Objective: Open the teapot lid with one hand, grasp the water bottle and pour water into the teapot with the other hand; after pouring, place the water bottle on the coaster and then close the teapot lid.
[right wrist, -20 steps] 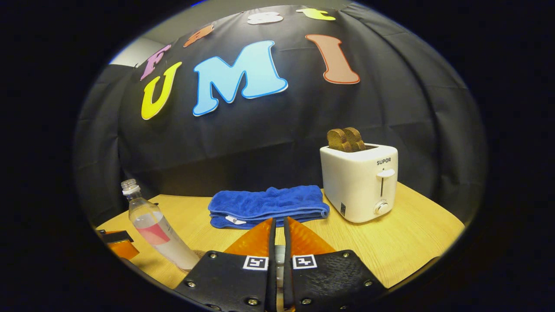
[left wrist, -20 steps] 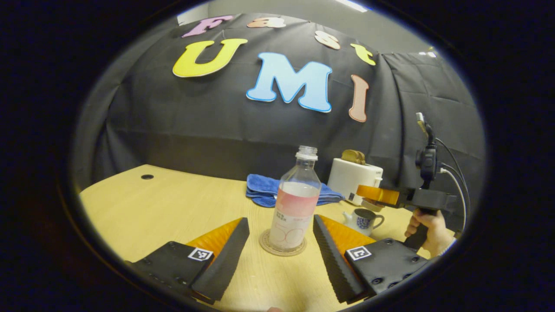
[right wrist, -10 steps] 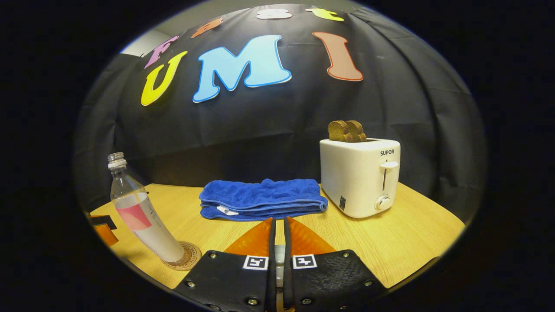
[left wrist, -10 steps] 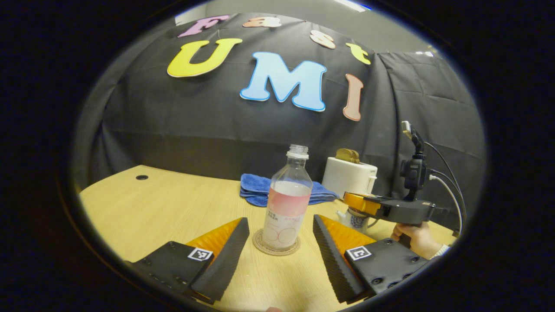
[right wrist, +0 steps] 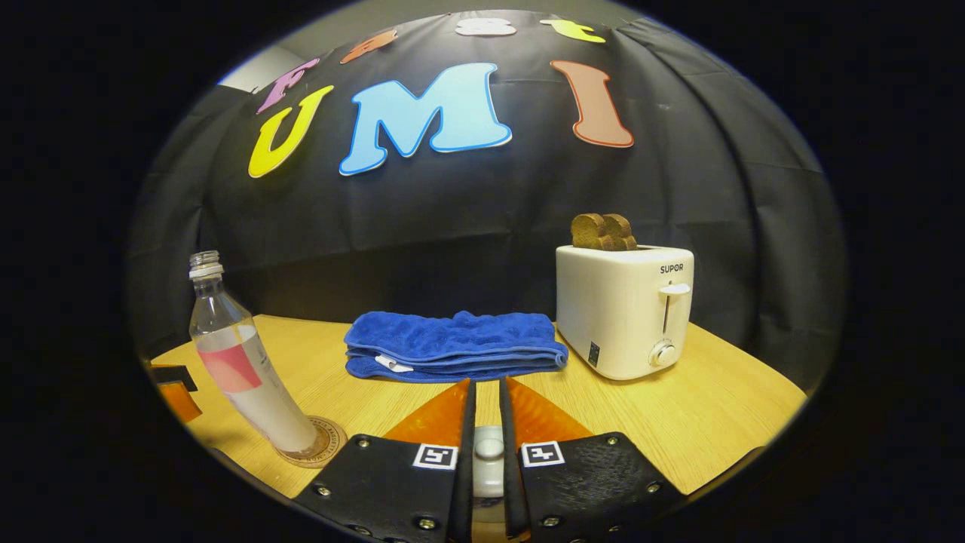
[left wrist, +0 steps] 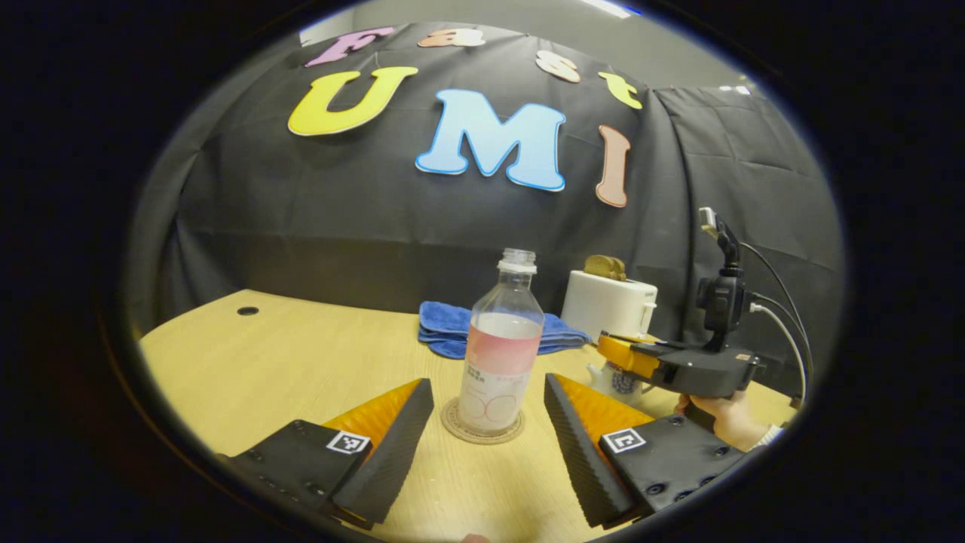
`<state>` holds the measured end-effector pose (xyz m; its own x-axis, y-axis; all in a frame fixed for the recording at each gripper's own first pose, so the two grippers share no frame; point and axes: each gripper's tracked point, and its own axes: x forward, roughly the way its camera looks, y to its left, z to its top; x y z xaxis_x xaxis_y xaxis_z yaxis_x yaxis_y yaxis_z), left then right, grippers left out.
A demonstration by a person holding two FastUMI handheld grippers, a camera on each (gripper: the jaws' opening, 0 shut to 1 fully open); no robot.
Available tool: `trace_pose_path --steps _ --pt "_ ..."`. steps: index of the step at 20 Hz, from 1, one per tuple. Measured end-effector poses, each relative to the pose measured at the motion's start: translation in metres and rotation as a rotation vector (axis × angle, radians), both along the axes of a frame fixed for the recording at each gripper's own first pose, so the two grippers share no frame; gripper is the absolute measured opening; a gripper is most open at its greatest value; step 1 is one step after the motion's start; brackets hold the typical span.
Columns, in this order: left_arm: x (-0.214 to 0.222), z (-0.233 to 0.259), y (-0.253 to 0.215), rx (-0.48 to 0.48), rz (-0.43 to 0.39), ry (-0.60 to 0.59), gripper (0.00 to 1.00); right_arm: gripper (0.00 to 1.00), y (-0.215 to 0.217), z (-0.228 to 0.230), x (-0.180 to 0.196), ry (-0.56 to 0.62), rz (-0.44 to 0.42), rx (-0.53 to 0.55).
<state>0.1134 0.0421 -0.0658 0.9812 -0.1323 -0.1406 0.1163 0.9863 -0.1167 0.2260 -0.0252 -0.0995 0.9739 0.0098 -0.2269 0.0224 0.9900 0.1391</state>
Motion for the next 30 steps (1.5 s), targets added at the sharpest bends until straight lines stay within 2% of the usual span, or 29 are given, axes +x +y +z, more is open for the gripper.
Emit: trace_pose_path --steps 1,2,5,6,8,10,14,21,27,30 --pt "0.0 0.0 0.001 0.011 0.002 -0.001 0.99 0.19 0.002 0.004 -0.002 -0.006 0.005 -0.004" --pt "0.0 0.0 0.001 0.02 0.002 -0.001 0.99 0.29 0.004 0.008 -0.005 -0.015 0.007 -0.005" --pt "-0.003 0.008 -0.004 0.035 -0.009 -0.024 0.99 0.36 0.011 0.028 -0.026 -0.051 0.0 0.034" --pt "-0.004 0.01 -0.004 0.046 -0.006 -0.032 0.99 0.52 0.014 0.034 -0.036 -0.06 -0.006 0.047" --pt "-0.006 0.009 -0.007 0.064 -0.004 -0.027 0.99 0.63 0.017 0.047 -0.059 -0.078 -0.005 0.049" --pt "-0.013 0.011 -0.012 0.068 -0.008 -0.028 0.99 0.67 0.017 0.059 -0.084 -0.093 0.005 0.026" --pt "-0.031 0.018 -0.021 0.091 -0.009 -0.054 0.99 0.83 0.011 0.075 -0.132 -0.116 -0.01 -0.019" --pt "-0.068 0.029 -0.022 0.089 0.039 -0.101 0.99 0.84 0.002 0.07 -0.194 -0.077 -0.05 -0.046" --pt "-0.101 0.039 -0.027 0.103 0.075 -0.14 0.99 0.84 -0.007 0.069 -0.232 -0.096 -0.107 -0.12" --pt "-0.112 0.038 -0.037 0.1 0.069 -0.135 0.99 0.84 0.0 0.064 -0.245 -0.084 -0.089 -0.159"
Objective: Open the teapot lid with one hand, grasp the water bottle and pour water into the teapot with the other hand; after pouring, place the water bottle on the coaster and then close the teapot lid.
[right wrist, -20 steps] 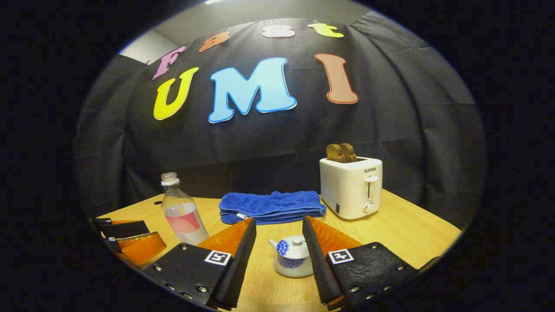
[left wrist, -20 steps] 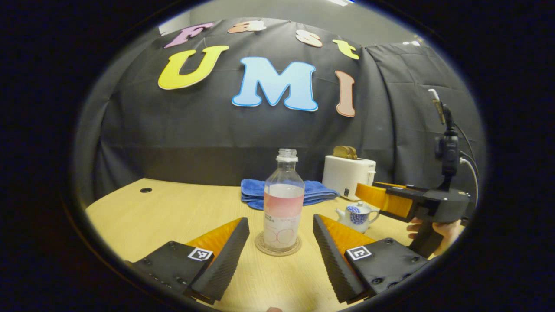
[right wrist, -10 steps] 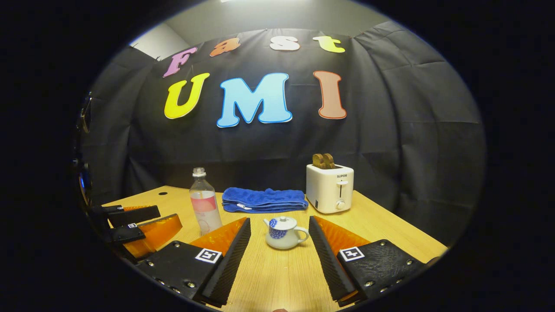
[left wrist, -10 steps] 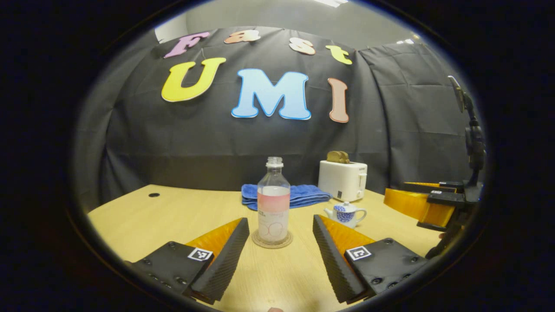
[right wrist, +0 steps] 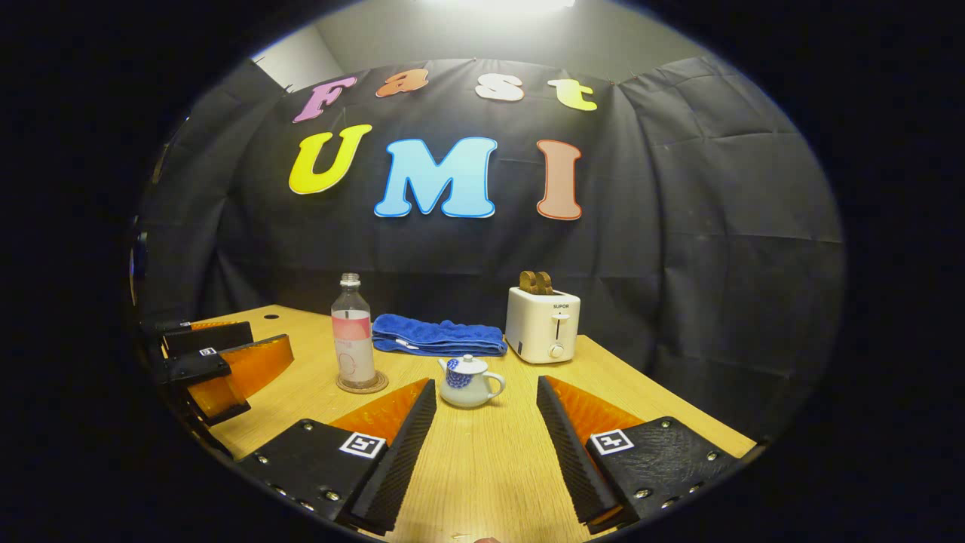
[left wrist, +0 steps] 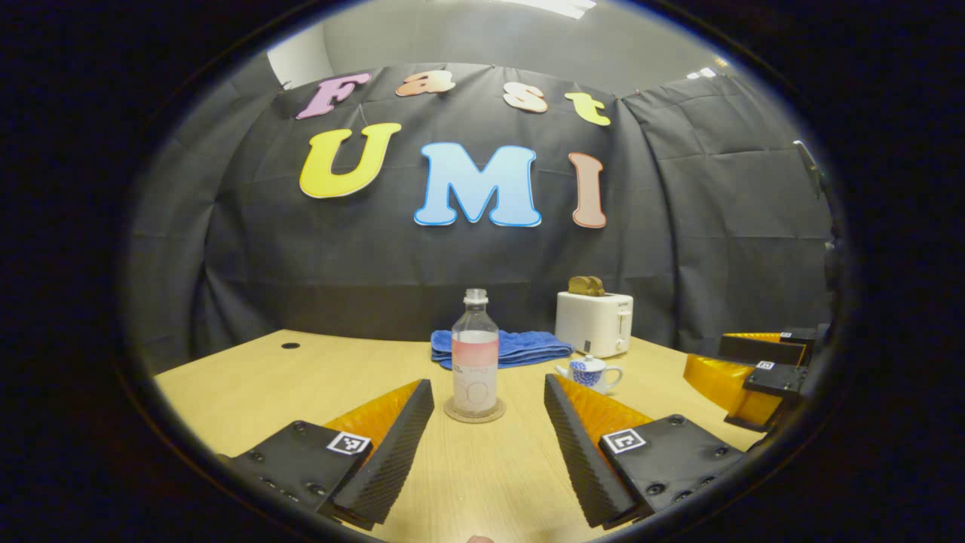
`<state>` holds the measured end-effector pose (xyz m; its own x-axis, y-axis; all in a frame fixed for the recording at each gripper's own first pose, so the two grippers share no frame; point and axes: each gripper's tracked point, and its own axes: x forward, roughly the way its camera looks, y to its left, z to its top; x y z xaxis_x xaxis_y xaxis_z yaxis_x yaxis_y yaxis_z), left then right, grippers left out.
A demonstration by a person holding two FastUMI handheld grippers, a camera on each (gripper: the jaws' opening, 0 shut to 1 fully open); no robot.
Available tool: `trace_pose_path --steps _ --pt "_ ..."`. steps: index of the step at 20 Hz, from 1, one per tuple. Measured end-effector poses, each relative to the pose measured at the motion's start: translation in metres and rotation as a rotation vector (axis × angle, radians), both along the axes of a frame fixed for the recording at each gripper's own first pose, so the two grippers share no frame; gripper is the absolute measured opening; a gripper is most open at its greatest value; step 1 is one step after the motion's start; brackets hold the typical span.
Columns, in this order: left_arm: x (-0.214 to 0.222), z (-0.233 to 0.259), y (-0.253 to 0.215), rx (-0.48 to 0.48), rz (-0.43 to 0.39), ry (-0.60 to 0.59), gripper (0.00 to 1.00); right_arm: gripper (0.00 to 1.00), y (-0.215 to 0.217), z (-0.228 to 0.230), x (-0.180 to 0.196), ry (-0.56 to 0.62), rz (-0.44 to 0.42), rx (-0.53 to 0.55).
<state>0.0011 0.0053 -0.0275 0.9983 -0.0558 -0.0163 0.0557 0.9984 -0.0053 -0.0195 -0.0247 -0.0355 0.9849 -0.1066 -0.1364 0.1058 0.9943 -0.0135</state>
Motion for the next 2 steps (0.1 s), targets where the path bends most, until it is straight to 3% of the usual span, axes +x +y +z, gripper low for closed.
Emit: trace_pose_path --steps 2 --pt "-0.0073 0.0004 -0.0046 -0.008 -0.006 -0.001 0.99 0.84 0.007 -0.0005 -0.0052 -0.004 0.019 0.001"
